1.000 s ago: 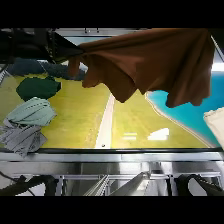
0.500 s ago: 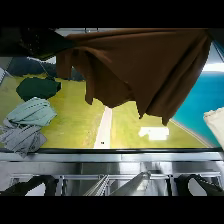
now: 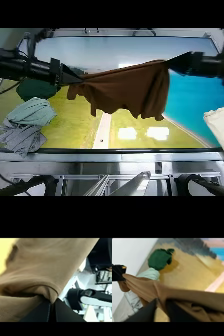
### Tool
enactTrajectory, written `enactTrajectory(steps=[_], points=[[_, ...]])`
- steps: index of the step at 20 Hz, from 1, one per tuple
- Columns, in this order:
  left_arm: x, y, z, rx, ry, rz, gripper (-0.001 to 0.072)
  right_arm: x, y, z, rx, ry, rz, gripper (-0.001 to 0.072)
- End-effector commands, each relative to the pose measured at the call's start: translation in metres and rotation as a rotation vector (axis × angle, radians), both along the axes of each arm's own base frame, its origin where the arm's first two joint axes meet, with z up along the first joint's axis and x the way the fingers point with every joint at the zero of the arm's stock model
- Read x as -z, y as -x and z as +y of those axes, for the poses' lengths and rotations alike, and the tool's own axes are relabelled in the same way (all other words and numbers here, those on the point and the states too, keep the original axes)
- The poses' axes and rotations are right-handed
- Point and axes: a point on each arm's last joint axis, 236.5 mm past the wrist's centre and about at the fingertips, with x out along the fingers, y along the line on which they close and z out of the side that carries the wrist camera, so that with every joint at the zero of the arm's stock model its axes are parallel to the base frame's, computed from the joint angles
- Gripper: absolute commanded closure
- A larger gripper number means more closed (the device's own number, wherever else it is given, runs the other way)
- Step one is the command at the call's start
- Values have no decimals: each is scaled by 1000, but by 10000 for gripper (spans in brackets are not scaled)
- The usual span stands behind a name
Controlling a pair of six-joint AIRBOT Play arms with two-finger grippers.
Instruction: Fold the shirts.
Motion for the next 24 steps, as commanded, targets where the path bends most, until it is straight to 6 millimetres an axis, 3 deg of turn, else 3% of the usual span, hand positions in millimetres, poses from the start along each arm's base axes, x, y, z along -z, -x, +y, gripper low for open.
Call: enactTrajectory(steps=[1,3,4,6,9,12,16,19,24], points=[[61,-22,6,-1,-10,86,480,70,-38,-4,54,45,127,246],[80,-28,11,-10,-10,139,118,79,-46,-25,98,38,153,246],[86,-31,17,-24,-10,155,1,79,-47,-37,116,40,155,247],[93,-38,28,-51,-6,174,5,83,-35,-51,103,46,199,249],[105,-42,51,-87,-55,183,5,116,7,-45,-22,136,347,253],[131,-29,72,-88,-152,240,5,154,43,-14,-101,134,457,253],[164,-15,72,-114,-176,314,6,211,77,28,-124,173,566,253],[187,-15,75,-169,-189,324,5,244,94,53,-131,223,609,252],[197,-23,78,-218,-203,304,6,285,115,85,-126,251,791,252]])
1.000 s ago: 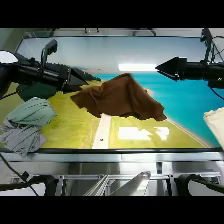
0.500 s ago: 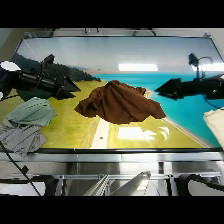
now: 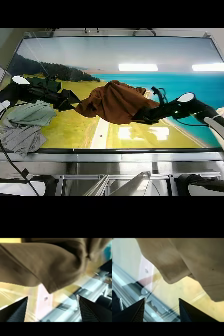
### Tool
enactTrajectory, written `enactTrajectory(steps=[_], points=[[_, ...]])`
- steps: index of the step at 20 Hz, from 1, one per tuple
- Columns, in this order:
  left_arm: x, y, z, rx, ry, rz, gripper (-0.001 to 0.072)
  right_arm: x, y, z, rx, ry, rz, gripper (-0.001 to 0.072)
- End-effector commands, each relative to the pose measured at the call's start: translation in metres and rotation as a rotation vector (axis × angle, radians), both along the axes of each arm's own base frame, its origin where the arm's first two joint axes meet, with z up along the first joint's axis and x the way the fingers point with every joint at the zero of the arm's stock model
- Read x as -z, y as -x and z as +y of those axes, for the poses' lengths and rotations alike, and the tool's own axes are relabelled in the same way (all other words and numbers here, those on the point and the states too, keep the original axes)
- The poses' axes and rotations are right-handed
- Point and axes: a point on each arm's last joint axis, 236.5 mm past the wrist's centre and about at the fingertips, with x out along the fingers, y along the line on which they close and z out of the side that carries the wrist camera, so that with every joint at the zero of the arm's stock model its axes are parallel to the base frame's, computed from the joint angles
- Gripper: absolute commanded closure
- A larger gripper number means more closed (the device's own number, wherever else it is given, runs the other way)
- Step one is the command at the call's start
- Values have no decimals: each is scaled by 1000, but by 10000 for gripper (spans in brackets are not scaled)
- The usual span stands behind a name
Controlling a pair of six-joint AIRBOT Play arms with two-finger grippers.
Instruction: Fold the shirts.
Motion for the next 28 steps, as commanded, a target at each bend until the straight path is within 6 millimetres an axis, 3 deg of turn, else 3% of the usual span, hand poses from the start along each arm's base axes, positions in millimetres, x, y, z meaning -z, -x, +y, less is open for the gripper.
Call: enactTrajectory(steps=[1,4,7,8,9,11,12,13,14,15,17,18,20,23,26,28], points=[[9,-10,4,-43,-25,-27,6,31,14,20,22,45,104,253],[11,-18,8,-63,-40,-58,7,43,2,30,85,46,100,253],[28,-17,7,-65,-36,-20,6,52,-16,27,160,68,69,268],[34,-17,4,-62,-26,-3,6,53,-20,26,172,75,59,376],[37,-19,-4,-60,9,-2,6,53,-24,25,187,79,50,430],[33,-30,-27,-77,114,-23,7,54,-28,23,200,87,36,468],[33,-36,-36,-88,147,-39,7,54,-29,23,195,87,27,585],[38,-41,-43,-94,150,-51,29,54,-29,23,189,88,19,629],[45,-42,-47,-91,133,-56,124,54,-29,23,187,87,19,645],[52,-42,-51,-82,124,-61,272,53,-29,23,180,87,12,691],[58,-42,-53,-88,129,-49,694,49,-30,24,167,84,-13,692],[58,-43,-51,-91,128,-51,691,43,-31,24,163,78,-28,692],[44,-48,-43,-106,131,-81,691,18,-34,24,143,46,-86,693],[-14,-62,-19,-148,126,-222,691,-55,-48,5,179,-21,-235,693],[-103,-61,5,-181,111,-431,692,-157,-61,-40,282,-68,-484,693],[-172,-45,14,-190,86,-606,692,-243,-56,-78,343,-70,-719,693]])
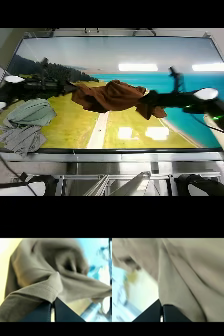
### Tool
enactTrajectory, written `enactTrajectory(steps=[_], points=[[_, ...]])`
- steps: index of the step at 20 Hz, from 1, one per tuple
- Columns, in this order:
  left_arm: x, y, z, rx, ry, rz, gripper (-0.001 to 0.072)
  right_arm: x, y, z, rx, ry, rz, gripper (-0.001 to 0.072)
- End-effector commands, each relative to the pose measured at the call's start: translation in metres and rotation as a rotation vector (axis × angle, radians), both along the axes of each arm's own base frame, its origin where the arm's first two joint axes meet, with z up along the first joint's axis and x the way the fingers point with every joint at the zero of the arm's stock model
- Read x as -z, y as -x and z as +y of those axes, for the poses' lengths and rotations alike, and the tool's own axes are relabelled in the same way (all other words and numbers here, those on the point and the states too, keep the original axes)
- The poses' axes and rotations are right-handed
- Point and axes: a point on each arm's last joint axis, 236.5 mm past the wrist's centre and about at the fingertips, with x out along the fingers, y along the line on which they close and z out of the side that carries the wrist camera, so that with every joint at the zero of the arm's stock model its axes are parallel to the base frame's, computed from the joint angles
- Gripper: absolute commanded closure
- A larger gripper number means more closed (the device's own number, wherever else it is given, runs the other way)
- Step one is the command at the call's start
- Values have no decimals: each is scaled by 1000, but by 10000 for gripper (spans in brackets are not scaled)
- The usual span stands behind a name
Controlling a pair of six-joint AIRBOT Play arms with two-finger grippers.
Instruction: Fold the shirts.
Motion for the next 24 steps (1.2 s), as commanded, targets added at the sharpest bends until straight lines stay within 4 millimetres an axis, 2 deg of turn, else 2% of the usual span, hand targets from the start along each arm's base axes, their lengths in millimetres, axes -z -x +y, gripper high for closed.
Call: enactTrajectory(steps=[1,2,4,6,7,9,11,12,13,15,17,19,20,24], points=[[-119,30,15,-50,-56,-296,692,-137,19,-56,115,18,-360,693],[-156,44,14,-62,-80,-401,692,-180,31,-72,168,44,-479,693],[-249,86,8,-98,-127,-656,692,-260,61,-96,269,126,-717,693],[-337,130,6,-170,-152,-903,691,-331,93,-113,370,241,-942,694],[-379,155,6,-203,-169,-1019,686,-358,106,-118,414,280,-1016,694],[-434,197,4,-234,-230,-1174,684,-403,126,-120,460,345,-1130,694],[-464,219,-1,-218,-269,-1246,684,-431,138,-109,433,340,-1204,694],[-469,221,-5,-183,-288,-1245,684,-437,139,-104,407,316,-1222,694],[-467,218,-8,-145,-296,-1216,684,-438,137,-101,385,286,-1219,694],[-448,195,-9,-70,-291,-1105,684,-417,121,-95,297,251,-1139,694],[-415,160,-6,4,-276,-965,684,-380,95,-98,218,207,-1004,693],[-374,120,-12,78,-227,-824,684,-340,65,-112,202,157,-870,693],[-346,97,-15,101,-215,-747,684,-312,47,-118,199,120,-790,693],[-194,-8,-35,153,-370,-505,684,-181,-27,-124,184,29,-515,692]])
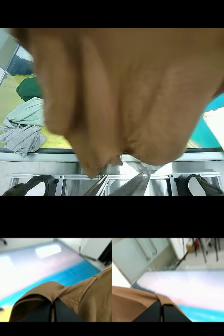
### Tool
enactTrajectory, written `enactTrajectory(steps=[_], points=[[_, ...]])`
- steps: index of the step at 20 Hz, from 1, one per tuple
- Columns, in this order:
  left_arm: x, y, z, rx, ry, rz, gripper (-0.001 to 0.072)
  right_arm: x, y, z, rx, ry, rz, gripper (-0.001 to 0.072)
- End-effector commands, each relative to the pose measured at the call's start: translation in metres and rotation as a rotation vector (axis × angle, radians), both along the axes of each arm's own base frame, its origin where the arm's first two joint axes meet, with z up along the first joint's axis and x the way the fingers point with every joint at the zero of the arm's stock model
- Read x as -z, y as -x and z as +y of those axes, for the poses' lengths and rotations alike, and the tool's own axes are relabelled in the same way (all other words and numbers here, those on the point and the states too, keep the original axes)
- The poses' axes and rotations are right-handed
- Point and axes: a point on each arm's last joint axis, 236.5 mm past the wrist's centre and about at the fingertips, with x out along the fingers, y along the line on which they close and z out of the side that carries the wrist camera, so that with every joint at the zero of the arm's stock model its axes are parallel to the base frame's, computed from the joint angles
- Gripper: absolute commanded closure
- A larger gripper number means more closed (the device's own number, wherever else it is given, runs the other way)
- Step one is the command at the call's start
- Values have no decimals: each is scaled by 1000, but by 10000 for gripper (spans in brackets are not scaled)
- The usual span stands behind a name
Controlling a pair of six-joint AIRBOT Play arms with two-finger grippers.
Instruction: Fold the shirts.
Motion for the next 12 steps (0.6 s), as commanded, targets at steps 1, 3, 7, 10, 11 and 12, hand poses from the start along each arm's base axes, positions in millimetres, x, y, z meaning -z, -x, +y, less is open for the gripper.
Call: enactTrajectory(steps=[1,3,7,10,11,12], points=[[135,-79,-22,-5,-169,176,683,120,-60,2,-29,-67,222,692],[190,-116,-37,18,-208,231,683,182,-100,5,-15,-67,311,693],[239,-185,-33,-26,-200,242,685,249,-164,-5,44,-82,345,692],[234,-213,-18,-86,-184,180,684,244,-190,-21,71,-72,314,640],[237,-215,-12,-103,-181,182,622,238,-193,-28,82,-63,297,387],[240,-213,-7,-112,-181,196,311,231,-194,-35,90,-62,288,253]])
